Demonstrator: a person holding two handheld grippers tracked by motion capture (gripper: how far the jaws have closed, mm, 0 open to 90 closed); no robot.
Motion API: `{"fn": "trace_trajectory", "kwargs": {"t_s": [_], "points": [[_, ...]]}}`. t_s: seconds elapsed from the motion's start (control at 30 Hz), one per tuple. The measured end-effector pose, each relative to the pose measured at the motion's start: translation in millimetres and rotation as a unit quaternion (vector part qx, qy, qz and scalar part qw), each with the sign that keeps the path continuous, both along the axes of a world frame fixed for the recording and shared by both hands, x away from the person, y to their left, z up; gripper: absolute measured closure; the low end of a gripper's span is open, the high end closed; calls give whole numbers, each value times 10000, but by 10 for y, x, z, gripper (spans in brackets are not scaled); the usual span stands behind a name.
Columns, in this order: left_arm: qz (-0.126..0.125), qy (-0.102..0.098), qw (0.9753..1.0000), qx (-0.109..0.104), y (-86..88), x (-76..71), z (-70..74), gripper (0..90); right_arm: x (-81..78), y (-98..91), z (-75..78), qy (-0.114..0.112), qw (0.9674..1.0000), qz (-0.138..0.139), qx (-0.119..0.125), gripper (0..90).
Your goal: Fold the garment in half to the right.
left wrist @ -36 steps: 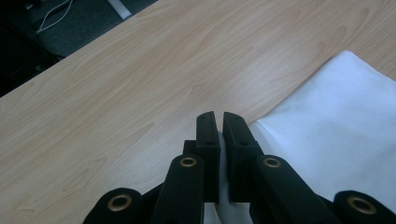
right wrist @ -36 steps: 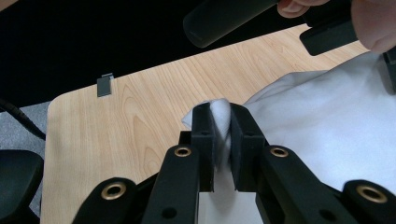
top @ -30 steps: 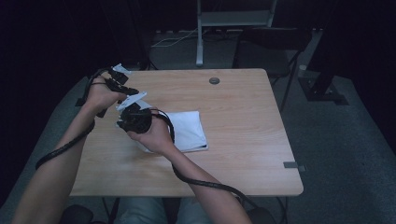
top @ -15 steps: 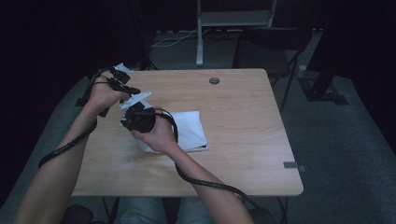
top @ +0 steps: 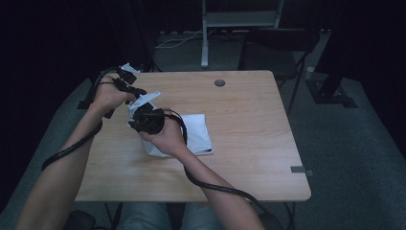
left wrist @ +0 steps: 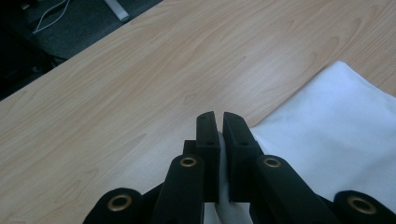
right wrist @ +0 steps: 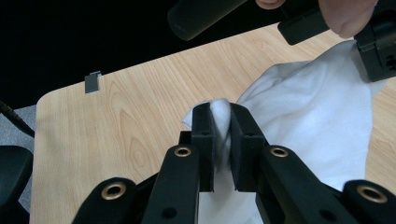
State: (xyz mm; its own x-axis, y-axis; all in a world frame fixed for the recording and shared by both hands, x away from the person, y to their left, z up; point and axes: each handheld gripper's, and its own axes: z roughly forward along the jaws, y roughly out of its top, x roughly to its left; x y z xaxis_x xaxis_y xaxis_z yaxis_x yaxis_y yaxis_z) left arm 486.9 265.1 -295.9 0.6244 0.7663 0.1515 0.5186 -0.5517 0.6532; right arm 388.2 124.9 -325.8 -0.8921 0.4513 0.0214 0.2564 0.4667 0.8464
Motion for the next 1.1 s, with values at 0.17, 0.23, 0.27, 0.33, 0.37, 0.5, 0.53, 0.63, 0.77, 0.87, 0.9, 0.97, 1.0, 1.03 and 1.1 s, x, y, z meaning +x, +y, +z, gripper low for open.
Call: {"fn": "trace_trajectory", "kwargs": {"t_s": [0.17, 0.23, 0.27, 0.33, 0.37, 0.5, 0.53, 0.63, 0.77, 0.87, 0.9, 0.97, 1.0, 1.03, 1.1], "points": [[-8, -6, 10000, -12, -29, 7, 8, 862, 1, -22, 10, -15, 10000, -17, 0, 822], [-21, 0, 10000, -18, -40, 9, 6, 862, 0, -32, 7, -25, 10000, -27, 0, 822], [-27, 1, 10000, -14, -44, 11, 6, 862, -3, -39, 6, -14, 10000, -32, -12, 822], [-23, 7, 10000, -14, -53, 14, 3, 862, -4, -51, 2, -16, 10000, -43, 1, 822], [-23, 5, 10000, -27, -60, 18, -2, 862, -4, -55, -1, -12, 10000, -46, 2, 822], [-24, 13, 10000, -41, -83, 28, -2, 862, 1, -73, -6, -11, 10000, -54, -9, 822], [-21, 12, 10000, -42, -88, 28, 0, 862, 2, -81, -6, -4, 10000, -66, 4, 822], [-41, 13, 10000, -39, -106, 30, 9, 862, 1, -99, -7, -16, 10000, -78, -6, 822], [-43, 15, 10000, -56, -129, 35, 1, 862, 2, -130, -8, -17, 9999, -101, -3, 822], [-39, 19, 10000, -51, -136, 39, 0, 862, 1, -149, -6, -32, 9999, -115, -18, 822], [-45, 27, 10000, -55, -141, 40, -4, 862, 0, -160, -4, -19, 9999, -128, -18, 822], [-52, 38, 10000, -60, -150, 44, -6, 862, 2, -179, -9, -20, 9999, -141, -11, 822], [-47, 42, 10000, -57, -156, 45, -7, 862, 5, -190, -12, -26, 9999, -144, -11, 822], [-48, 40, 10000, -63, -163, 47, -8, 862, 6, -199, -14, -17, 9999, -157, -18, 822], [-58, 42, 10000, -63, -179, 52, -9, 862, 9, -216, -19, -18, 9999, -169, -13, 822]]}}
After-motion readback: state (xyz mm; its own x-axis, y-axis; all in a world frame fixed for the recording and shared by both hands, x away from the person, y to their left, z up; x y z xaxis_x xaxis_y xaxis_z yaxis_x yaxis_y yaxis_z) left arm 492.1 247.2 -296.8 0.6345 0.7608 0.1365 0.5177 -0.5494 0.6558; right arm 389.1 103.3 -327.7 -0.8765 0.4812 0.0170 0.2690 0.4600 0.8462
